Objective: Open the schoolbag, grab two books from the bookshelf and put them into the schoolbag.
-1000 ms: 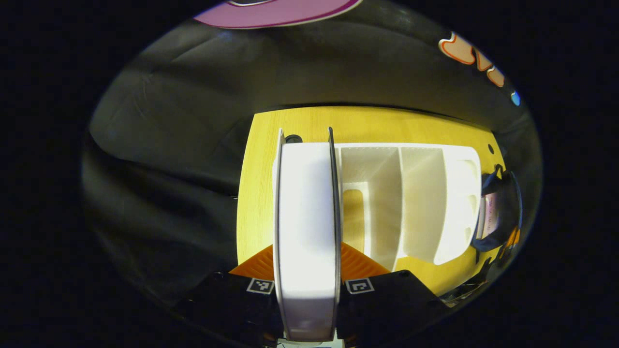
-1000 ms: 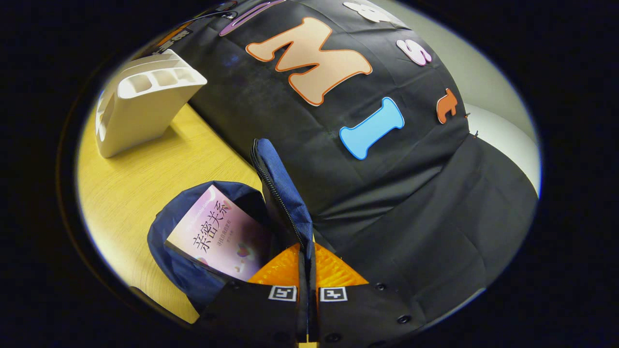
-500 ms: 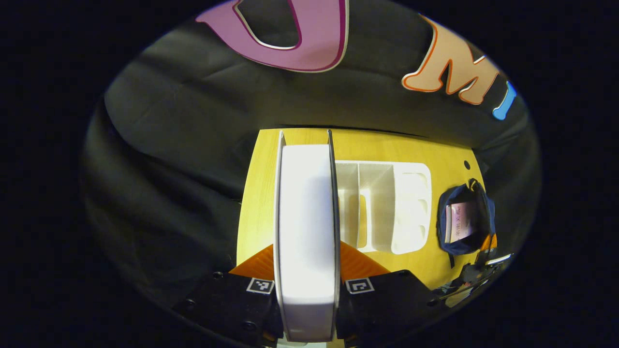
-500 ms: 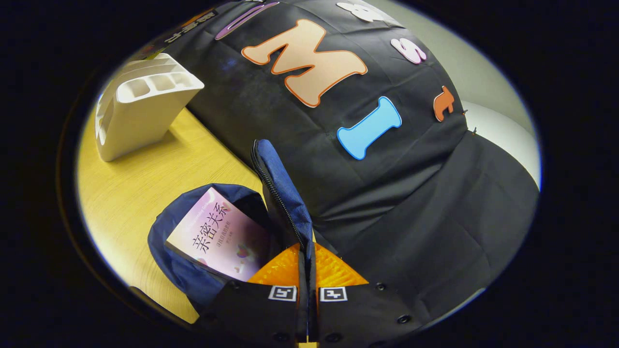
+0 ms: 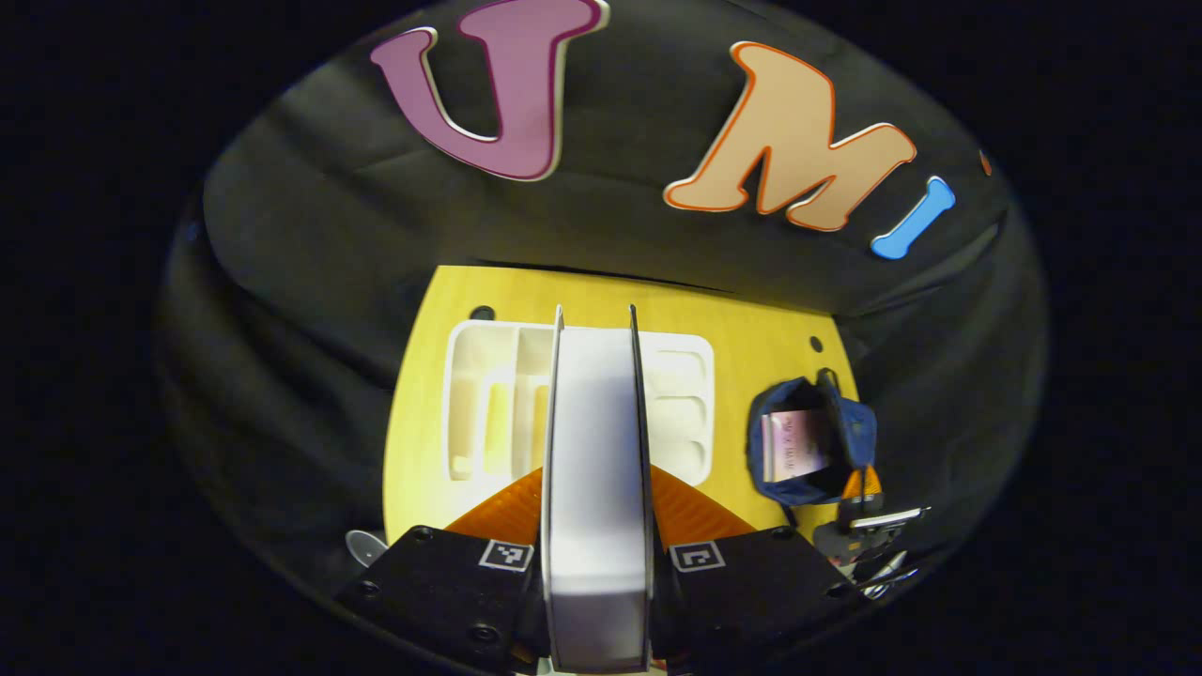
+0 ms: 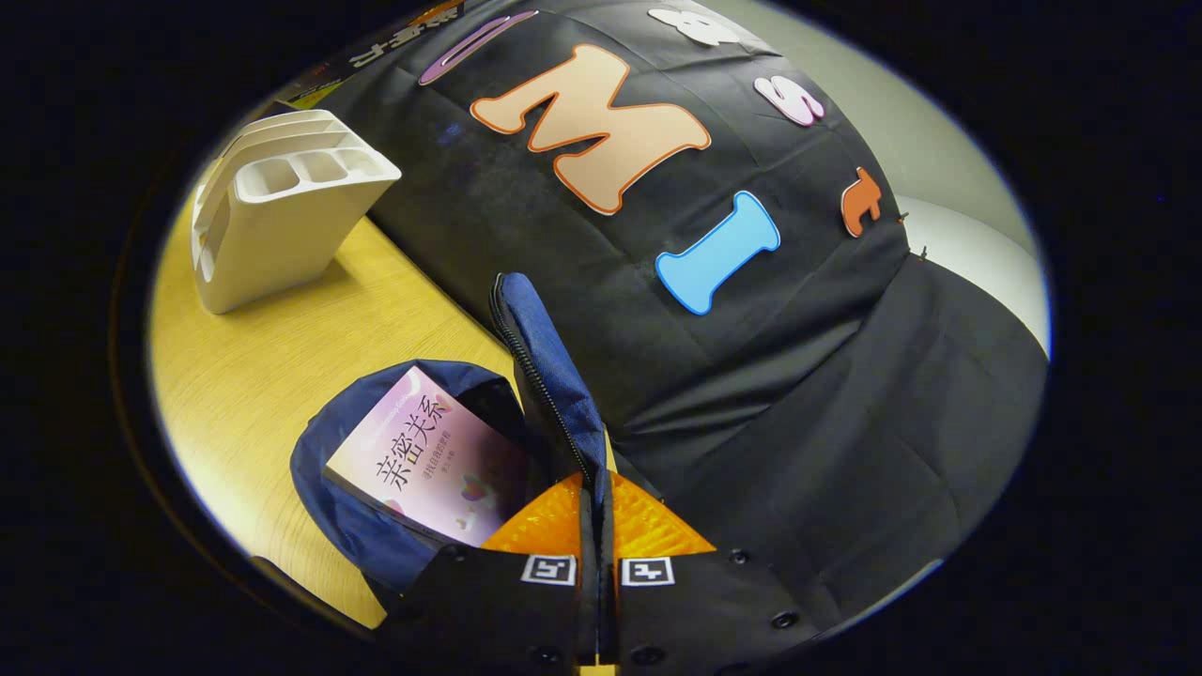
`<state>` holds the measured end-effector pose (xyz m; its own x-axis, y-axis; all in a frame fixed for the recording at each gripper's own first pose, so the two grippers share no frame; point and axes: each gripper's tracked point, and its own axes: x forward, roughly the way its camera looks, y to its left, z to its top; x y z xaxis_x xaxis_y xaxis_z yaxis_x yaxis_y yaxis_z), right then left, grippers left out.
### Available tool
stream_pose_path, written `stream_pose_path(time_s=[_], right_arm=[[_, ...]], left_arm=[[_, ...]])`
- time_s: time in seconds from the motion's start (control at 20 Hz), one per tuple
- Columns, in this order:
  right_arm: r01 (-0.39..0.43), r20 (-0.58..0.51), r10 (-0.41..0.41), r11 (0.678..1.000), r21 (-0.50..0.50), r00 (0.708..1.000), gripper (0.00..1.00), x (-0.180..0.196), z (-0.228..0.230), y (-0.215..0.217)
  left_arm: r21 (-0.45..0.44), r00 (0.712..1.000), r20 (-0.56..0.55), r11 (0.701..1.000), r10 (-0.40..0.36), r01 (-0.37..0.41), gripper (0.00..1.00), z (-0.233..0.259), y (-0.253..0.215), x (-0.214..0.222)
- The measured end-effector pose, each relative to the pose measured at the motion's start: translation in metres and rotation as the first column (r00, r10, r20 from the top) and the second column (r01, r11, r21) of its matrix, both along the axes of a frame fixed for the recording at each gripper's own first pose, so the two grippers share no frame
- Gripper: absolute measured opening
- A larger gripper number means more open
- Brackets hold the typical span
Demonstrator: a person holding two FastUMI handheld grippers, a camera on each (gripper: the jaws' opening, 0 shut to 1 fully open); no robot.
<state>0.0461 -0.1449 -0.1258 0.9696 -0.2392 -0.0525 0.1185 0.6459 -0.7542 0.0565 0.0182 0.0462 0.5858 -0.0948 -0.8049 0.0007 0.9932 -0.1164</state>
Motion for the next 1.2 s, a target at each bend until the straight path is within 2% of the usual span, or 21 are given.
stream_pose_path(time_s=[0.1, 0.3, 0.5, 0.55, 0.7, 1.0, 1.2], right_arm=[[-0.002, 0.001, 0.002, 1.0, 0.004, 1.0, 0.04, -0.001, 0.0, 0.0], [-0.01, 0.0, 0.01, 1.0, 0.008, 1.0, 0.02, -0.002, -0.001, -0.002], [-0.012, 0.001, 0.012, 1.0, 0.023, 1.0, 0.04, -0.001, 0.0, -0.002], [-0.014, 0.0, 0.014, 1.0, 0.023, 1.0, 0.02, -0.001, 0.0, -0.002], [-0.024, 0.0, 0.024, 1.0, 0.016, 1.0, 0.02, 0.002, 0.001, 0.0], [-0.01, 0.005, 0.01, 0.998, 0.068, 1.0, 0.04, 0.005, 0.005, -0.002], [-0.011, 0.003, 0.011, 0.995, 0.098, 1.0, 0.04, 0.007, 0.006, -0.003]], left_arm=[[-0.089, 0.999, -0.006, 0.995, -0.034, 0.034, 0.38, -0.009, -0.033, 0.002], [-0.192, 0.993, 0.039, 0.975, -0.108, 0.113, 0.38, -0.028, -0.087, 0.021], [-0.313, 0.984, 0.086, 0.933, -0.157, 0.176, 0.38, -0.054, -0.144, 0.038], [-0.336, 0.981, 0.098, 0.922, -0.168, 0.191, 0.38, -0.061, -0.158, 0.042], [-0.372, 0.972, 0.131, 0.899, -0.193, 0.229, 0.38, -0.087, -0.196, 0.055], [-0.528, 0.977, 0.125, 0.822, -0.174, 0.214, 0.38, -0.137, -0.257, 0.078], [-0.66, 0.985, 0.116, 0.731, -0.13, 0.174, 0.38, -0.169, -0.286, 0.091]])
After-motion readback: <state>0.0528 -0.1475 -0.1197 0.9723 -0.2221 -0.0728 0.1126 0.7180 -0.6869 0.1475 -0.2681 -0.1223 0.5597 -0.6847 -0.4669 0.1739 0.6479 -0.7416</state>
